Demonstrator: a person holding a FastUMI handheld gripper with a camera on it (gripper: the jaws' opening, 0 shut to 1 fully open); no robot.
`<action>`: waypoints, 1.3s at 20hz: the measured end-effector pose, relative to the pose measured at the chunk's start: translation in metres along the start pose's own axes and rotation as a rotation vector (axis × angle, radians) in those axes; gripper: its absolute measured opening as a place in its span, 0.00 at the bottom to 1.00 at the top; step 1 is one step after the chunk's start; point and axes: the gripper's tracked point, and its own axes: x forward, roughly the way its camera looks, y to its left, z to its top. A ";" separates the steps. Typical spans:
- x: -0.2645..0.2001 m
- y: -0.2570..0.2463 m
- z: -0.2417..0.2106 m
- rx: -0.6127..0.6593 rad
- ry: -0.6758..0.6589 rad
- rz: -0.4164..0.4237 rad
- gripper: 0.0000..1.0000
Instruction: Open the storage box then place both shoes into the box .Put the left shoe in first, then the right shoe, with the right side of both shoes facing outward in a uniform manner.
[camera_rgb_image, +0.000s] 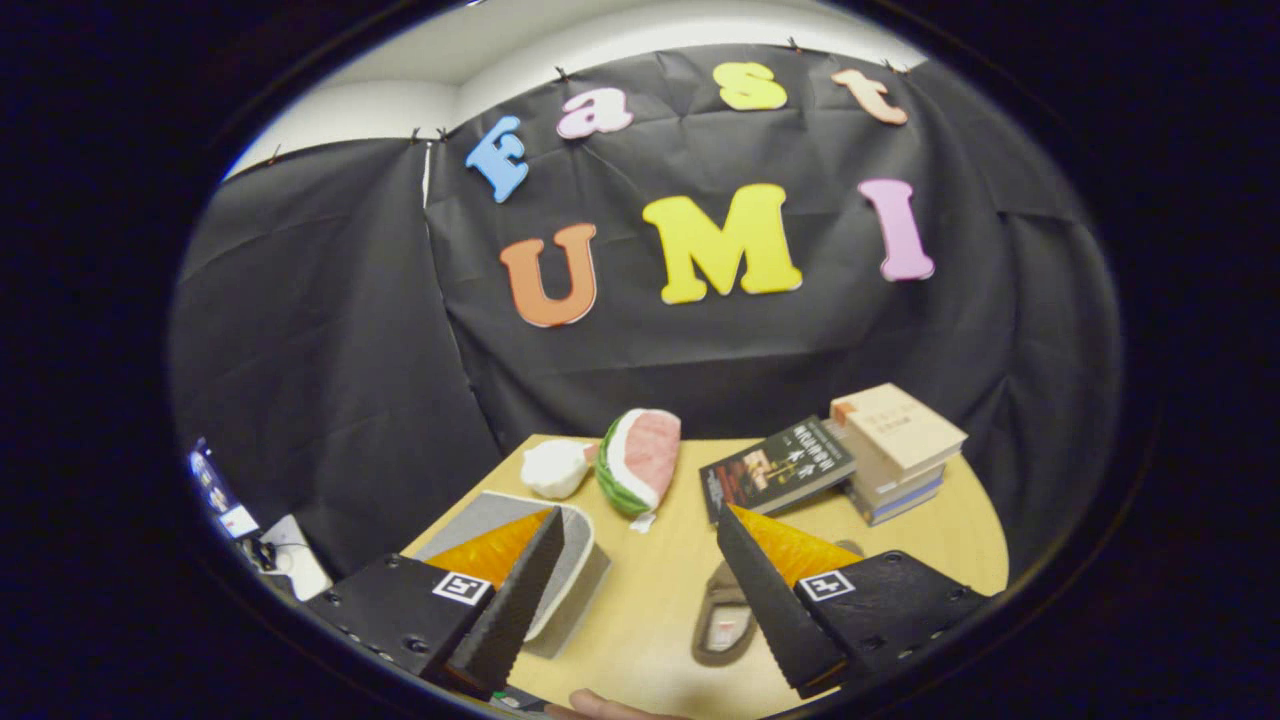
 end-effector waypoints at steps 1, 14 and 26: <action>0.015 0.007 -0.011 0.021 0.045 0.018 0.96; 0.131 0.058 -0.124 0.272 0.423 0.181 0.96; 0.155 0.077 -0.150 0.463 0.565 0.329 0.80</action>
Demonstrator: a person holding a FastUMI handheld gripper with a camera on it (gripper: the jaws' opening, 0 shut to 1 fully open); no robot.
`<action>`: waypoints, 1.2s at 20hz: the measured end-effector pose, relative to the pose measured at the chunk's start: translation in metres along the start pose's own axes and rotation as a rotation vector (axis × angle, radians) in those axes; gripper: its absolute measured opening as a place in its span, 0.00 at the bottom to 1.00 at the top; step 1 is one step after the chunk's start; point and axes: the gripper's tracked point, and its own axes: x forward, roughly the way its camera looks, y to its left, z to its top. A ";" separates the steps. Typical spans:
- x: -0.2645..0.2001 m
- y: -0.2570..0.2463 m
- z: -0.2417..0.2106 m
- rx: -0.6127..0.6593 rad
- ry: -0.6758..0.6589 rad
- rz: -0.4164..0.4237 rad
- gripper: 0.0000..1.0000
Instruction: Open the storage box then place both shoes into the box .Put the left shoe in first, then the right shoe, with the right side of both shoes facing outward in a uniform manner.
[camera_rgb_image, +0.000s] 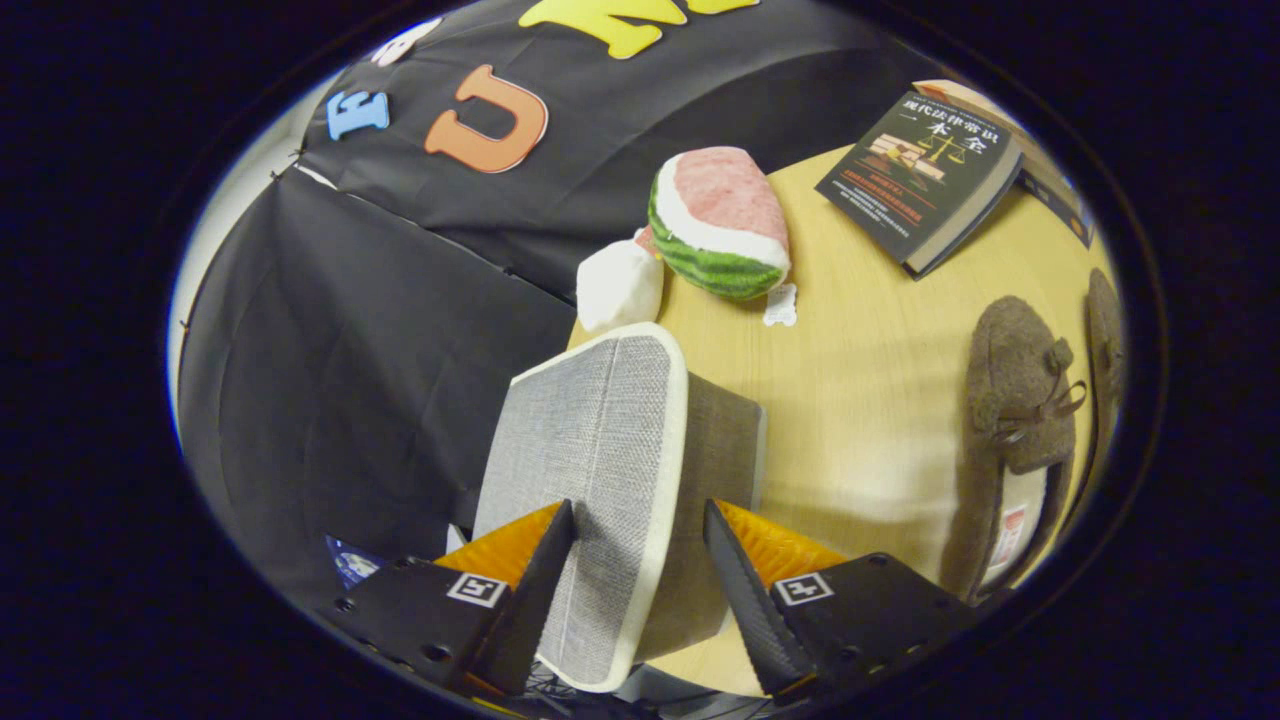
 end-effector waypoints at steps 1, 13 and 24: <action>0.001 0.001 -0.001 0.000 0.003 0.008 0.74; 0.003 0.017 0.001 0.028 0.089 -0.018 0.01; -0.044 0.111 0.021 -0.032 0.076 -0.027 0.01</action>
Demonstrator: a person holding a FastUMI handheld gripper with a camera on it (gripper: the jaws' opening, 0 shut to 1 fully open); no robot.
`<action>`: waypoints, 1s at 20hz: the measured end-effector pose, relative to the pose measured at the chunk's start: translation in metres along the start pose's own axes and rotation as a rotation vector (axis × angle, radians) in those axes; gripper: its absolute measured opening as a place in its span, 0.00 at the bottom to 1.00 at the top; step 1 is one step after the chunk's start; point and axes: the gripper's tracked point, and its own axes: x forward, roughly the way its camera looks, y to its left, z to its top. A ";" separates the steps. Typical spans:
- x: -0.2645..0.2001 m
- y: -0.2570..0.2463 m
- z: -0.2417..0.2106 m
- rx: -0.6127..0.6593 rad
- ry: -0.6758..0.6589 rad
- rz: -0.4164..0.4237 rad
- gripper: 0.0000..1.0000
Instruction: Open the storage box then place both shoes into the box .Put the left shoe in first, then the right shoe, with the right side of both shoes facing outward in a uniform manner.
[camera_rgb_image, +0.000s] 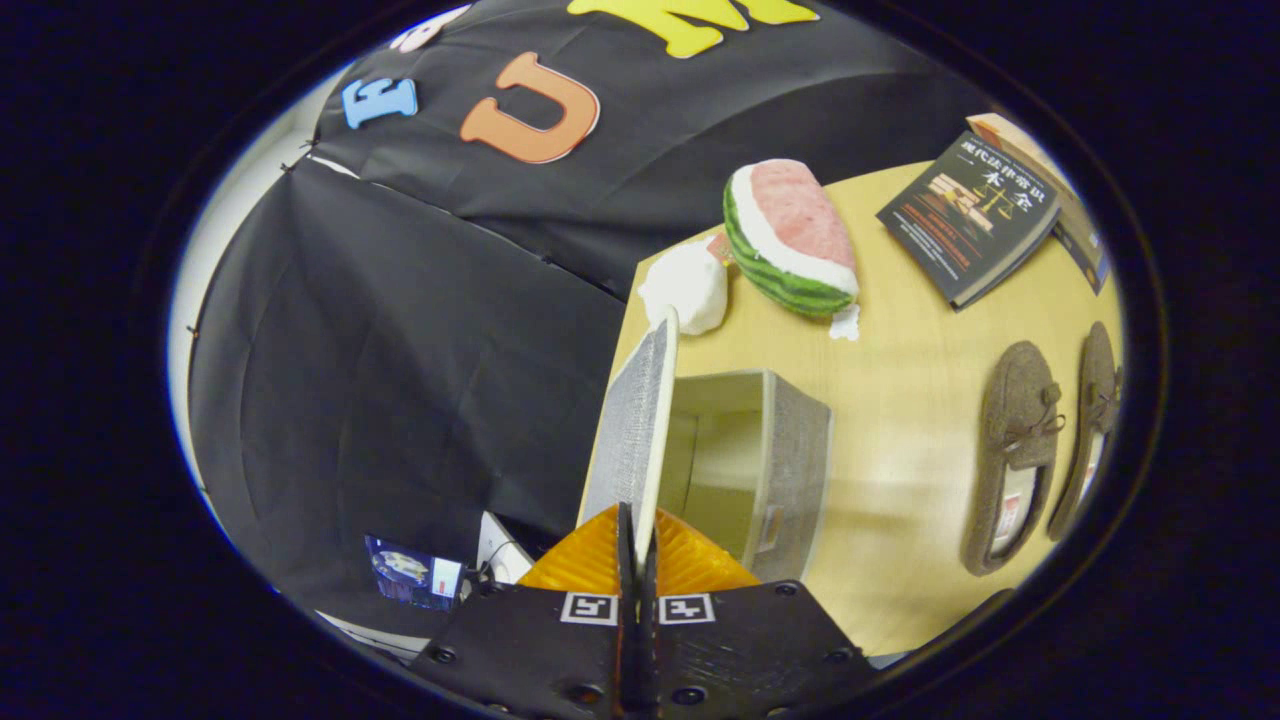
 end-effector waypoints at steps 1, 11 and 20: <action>0.001 0.012 0.004 -0.019 -0.003 -0.006 0.01; 0.062 0.156 0.006 -0.051 0.010 -0.012 0.02; 0.109 0.247 0.003 -0.127 -0.007 0.046 0.74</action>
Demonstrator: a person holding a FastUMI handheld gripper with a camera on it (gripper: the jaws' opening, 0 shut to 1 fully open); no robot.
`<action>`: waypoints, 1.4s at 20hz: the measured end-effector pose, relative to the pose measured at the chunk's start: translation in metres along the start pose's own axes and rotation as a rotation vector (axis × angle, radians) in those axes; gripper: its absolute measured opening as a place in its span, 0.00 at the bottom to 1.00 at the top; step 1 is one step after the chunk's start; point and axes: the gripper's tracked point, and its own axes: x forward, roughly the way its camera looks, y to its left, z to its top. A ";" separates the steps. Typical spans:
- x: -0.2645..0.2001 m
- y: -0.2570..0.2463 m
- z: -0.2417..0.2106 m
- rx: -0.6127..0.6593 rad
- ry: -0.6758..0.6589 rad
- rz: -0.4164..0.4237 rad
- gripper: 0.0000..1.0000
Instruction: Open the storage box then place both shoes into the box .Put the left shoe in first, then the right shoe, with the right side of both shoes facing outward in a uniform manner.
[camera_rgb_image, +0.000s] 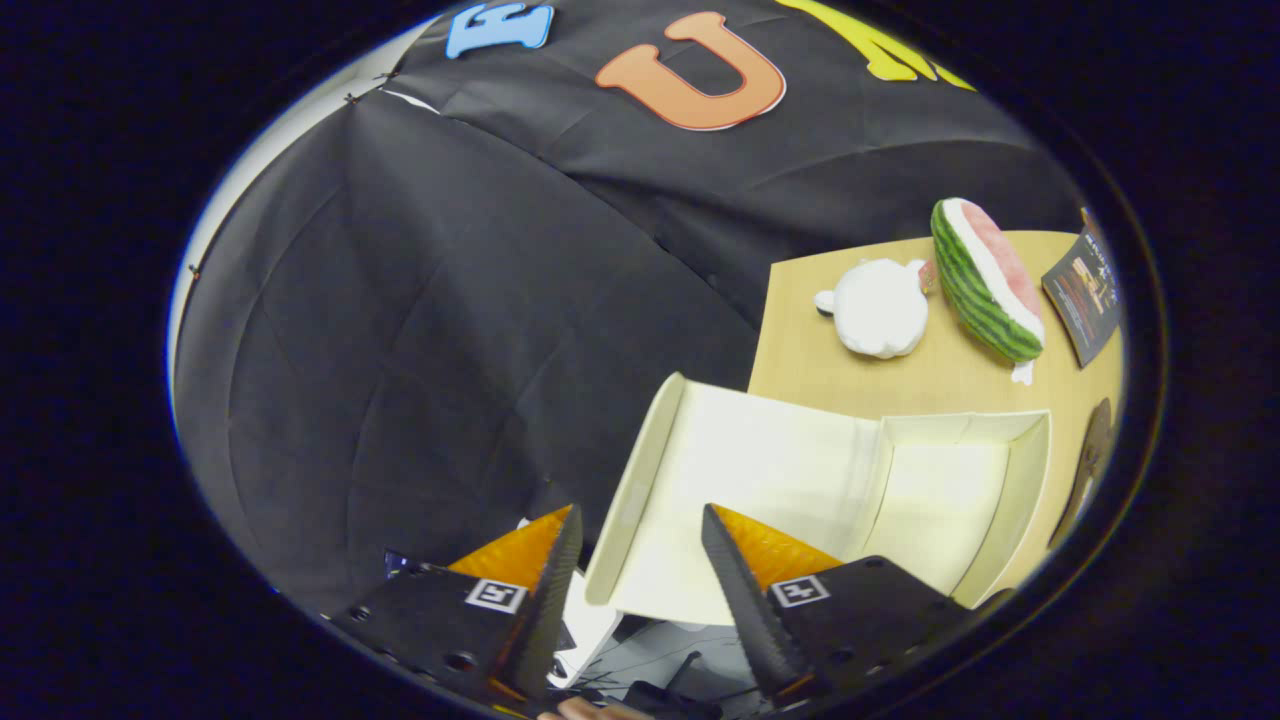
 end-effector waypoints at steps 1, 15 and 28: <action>-0.001 0.001 0.002 -0.001 -0.006 -0.007 0.80; -0.119 -0.205 0.018 -0.088 -0.046 -0.321 0.96; -0.223 -0.444 -0.036 -0.064 0.020 -0.589 0.96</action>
